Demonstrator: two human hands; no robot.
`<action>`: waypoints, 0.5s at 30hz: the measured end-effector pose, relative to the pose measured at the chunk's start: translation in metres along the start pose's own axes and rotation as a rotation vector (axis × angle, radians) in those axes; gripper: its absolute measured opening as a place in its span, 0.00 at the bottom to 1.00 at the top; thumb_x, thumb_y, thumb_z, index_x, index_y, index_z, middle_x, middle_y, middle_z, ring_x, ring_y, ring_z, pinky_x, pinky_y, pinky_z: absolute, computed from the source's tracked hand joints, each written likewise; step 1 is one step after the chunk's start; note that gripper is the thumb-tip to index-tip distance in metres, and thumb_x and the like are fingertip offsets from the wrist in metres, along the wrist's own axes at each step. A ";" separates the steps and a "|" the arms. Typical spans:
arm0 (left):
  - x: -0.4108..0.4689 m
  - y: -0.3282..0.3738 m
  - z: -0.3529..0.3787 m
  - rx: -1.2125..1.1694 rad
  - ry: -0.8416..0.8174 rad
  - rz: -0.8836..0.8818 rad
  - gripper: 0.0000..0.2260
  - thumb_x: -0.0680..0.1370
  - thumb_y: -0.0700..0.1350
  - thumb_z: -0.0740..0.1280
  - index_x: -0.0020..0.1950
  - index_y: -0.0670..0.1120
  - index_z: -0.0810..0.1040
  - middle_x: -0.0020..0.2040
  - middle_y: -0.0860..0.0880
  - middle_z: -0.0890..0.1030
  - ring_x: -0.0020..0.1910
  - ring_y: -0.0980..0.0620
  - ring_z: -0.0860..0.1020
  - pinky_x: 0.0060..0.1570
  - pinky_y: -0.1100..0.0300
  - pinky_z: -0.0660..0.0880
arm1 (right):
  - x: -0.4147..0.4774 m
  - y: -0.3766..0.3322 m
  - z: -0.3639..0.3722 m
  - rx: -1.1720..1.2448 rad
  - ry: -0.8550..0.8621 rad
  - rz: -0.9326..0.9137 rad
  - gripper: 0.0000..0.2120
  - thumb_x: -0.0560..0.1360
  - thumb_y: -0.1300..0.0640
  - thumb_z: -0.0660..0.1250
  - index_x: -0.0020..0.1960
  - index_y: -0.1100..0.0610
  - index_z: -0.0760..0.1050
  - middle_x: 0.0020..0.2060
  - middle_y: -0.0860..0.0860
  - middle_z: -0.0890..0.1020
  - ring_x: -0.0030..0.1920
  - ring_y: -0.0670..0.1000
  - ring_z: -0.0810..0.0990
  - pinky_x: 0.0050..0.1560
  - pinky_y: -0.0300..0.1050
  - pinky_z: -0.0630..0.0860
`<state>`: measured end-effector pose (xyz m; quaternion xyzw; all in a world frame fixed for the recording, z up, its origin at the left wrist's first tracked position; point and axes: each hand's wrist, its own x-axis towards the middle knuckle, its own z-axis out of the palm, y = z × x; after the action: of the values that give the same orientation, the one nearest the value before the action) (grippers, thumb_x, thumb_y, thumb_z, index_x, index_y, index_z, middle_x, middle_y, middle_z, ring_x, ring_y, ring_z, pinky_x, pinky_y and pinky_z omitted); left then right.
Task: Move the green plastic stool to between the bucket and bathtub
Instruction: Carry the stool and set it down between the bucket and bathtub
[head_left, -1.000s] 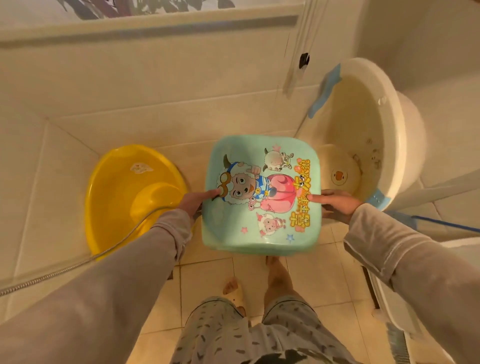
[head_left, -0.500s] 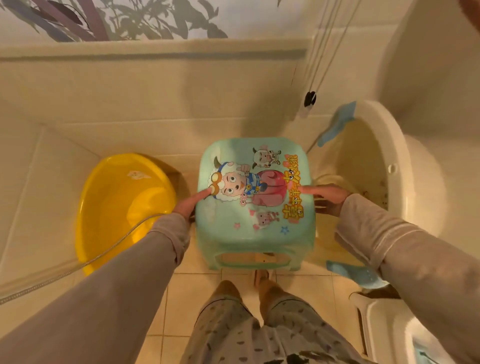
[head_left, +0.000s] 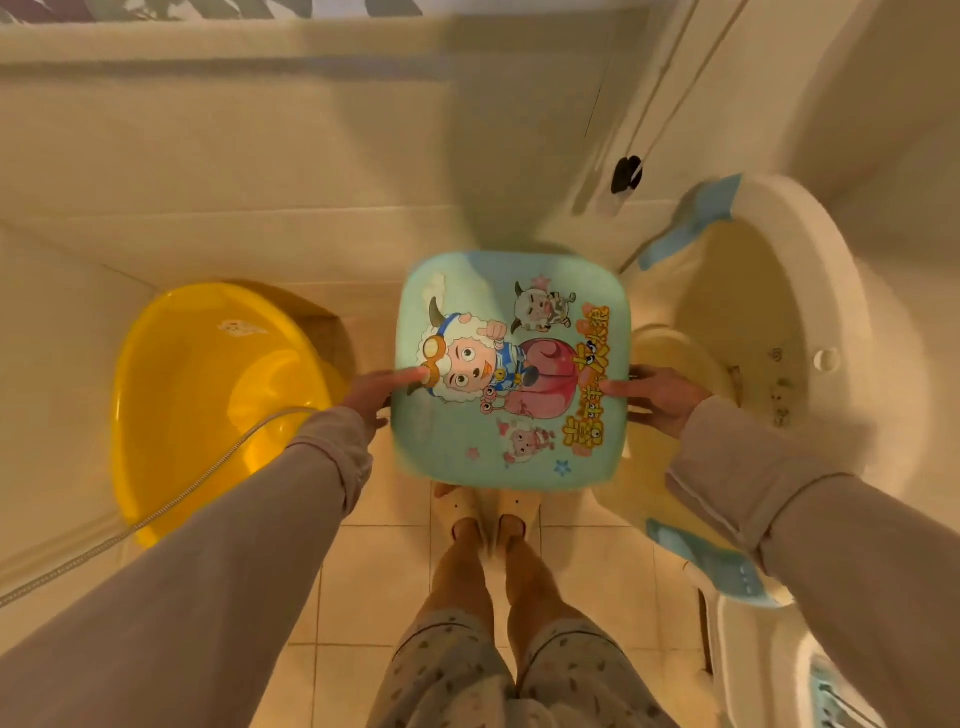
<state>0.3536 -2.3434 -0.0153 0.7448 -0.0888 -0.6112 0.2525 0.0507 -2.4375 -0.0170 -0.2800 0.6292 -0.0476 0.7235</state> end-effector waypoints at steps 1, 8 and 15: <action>0.007 -0.002 0.000 -0.002 0.000 -0.007 0.26 0.69 0.50 0.71 0.64 0.41 0.74 0.63 0.43 0.77 0.61 0.43 0.73 0.66 0.46 0.67 | 0.005 0.004 0.000 0.000 0.010 0.010 0.25 0.71 0.64 0.68 0.67 0.63 0.68 0.51 0.54 0.79 0.51 0.52 0.77 0.56 0.48 0.73; 0.066 -0.019 -0.002 -0.030 0.006 -0.057 0.16 0.70 0.50 0.70 0.55 0.45 0.77 0.53 0.46 0.79 0.53 0.46 0.74 0.53 0.51 0.70 | 0.058 0.022 0.004 0.012 0.012 0.058 0.21 0.70 0.62 0.69 0.63 0.61 0.71 0.49 0.52 0.81 0.49 0.51 0.79 0.47 0.44 0.75; 0.130 -0.045 -0.004 0.006 -0.021 -0.083 0.16 0.71 0.51 0.69 0.55 0.46 0.78 0.54 0.47 0.80 0.55 0.48 0.75 0.51 0.52 0.71 | 0.127 0.044 0.003 0.006 -0.007 0.078 0.13 0.70 0.60 0.69 0.54 0.56 0.75 0.45 0.48 0.83 0.46 0.47 0.80 0.41 0.41 0.75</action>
<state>0.3807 -2.3612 -0.1491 0.7422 -0.0624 -0.6286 0.2239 0.0667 -2.4525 -0.1494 -0.2532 0.6371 -0.0203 0.7278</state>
